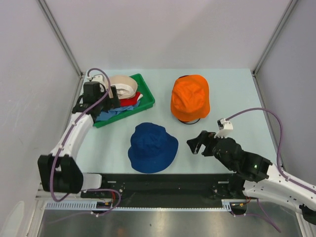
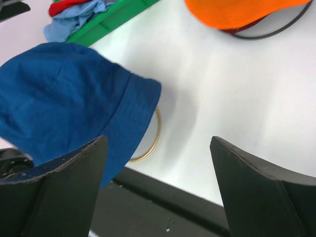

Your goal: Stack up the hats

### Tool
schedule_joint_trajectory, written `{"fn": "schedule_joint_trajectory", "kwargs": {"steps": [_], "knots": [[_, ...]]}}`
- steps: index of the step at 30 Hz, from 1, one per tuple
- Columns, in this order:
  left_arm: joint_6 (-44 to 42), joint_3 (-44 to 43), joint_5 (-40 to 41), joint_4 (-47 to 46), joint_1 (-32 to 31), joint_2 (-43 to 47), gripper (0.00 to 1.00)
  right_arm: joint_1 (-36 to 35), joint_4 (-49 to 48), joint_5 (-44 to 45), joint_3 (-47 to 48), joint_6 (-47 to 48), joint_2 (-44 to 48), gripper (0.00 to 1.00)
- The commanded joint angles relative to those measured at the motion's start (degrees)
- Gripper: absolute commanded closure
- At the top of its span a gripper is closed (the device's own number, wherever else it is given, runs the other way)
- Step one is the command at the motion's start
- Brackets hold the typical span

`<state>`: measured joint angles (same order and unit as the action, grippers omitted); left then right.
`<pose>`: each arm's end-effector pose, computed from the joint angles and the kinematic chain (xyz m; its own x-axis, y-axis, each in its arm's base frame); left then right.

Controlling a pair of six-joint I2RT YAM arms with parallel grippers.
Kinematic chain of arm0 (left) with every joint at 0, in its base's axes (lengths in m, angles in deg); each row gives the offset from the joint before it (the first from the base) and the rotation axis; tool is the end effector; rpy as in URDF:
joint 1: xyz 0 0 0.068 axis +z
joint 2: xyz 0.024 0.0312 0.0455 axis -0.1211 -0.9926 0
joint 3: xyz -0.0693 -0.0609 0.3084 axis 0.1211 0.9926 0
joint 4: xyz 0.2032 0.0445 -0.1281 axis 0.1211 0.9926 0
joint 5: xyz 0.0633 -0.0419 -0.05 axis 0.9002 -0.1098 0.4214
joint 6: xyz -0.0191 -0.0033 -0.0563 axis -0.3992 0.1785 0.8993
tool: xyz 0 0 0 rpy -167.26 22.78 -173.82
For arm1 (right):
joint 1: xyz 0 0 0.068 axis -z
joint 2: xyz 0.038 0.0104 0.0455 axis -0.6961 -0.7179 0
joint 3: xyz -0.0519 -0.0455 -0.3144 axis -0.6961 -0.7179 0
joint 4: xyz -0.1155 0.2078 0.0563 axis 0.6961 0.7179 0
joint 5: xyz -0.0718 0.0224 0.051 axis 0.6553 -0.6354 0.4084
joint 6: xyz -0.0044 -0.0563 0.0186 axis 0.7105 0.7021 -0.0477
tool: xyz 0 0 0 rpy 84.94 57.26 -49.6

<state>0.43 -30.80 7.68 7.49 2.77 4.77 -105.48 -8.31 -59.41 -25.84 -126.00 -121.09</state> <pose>0.2606 -0.0189 0.3549 -0.6008 -0.1752 -0.7800 -0.0637 0.9831 -0.1718 0.0549 0.0584 0.3109 -0.5455 0.2973 -0.7836 -0.2713 0.8220 0.5007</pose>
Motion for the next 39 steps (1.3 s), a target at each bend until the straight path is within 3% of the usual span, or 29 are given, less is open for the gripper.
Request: {"fn": "schedule_joint_trajectory", "kwargs": {"steps": [1, 3, 7, 14, 21, 22, 24, 25, 28, 34, 39], "knots": [[2.59, -8.52, 7.09, -7.83, 1.72, -8.47, 0.0, 3.43, -1.7, 2.3, 2.82, 4.69, -2.5, 0.09], [1.19, -12.05, 7.73, -9.68, 1.81, -13.38, 0.0, 6.67, -3.1, -0.86, 2.91, 5.48, -3.74, 0.09], [-0.49, -27.49, 7.11, -5.65, 1.81, -30.32, 0.01, 12.04, -6.09, -7.02, 2.29, 7.5, -6.29, 0.09], [-1.72, -44.32, 11.32, 5.7, 1.81, -46.62, 0.16, 18.72, -8.29, -13.09, 1.5, 8.56, -6.73, 0.1], [0.65, -35.81, 12.56, 0.61, 1.81, -45.14, 0.21, 23.48, -9.35, -18.1, 0.01, 8.3, -7.34, 0.1], [0.65, -34.5, 10.91, -0.35, 1.81, -45.14, 0.25, 23.66, -9.52, -18.45, 0.01, 8.3, -7.43, 0.09], [0.56, -34.39, 9.58, -0.37, 1.81, -46.19, 0.42, 24.1, -9.7, -18.81, -0.17, 8.48, -7.69, 0.09], [0.65, -34.57, 9.57, 0.25, 1.81, -46.19, 0.66, 24.18, -9.79, -18.98, -0.17, 8.48, -7.7, 0.09], [0.74, -32.56, 10.18, -1.41, 1.81, -42.61, 1.0, 24.27, -9.61, -19.33, 0.27, 8.48, -7.7, 0.1], [-2.86, -33.07, 9.84, -3.61, 1.64, -28.39, 1.0, 24.36, -9.18, -18.02, 2.55, 11.19, -7.69, 0.09], [-7.34, -35.71, 3.08, -4.32, 0.93, -18.43, 1.0, 24.27, -8.99, -15.82, 6.85, 14.54, -9.45, 0.1]]}}
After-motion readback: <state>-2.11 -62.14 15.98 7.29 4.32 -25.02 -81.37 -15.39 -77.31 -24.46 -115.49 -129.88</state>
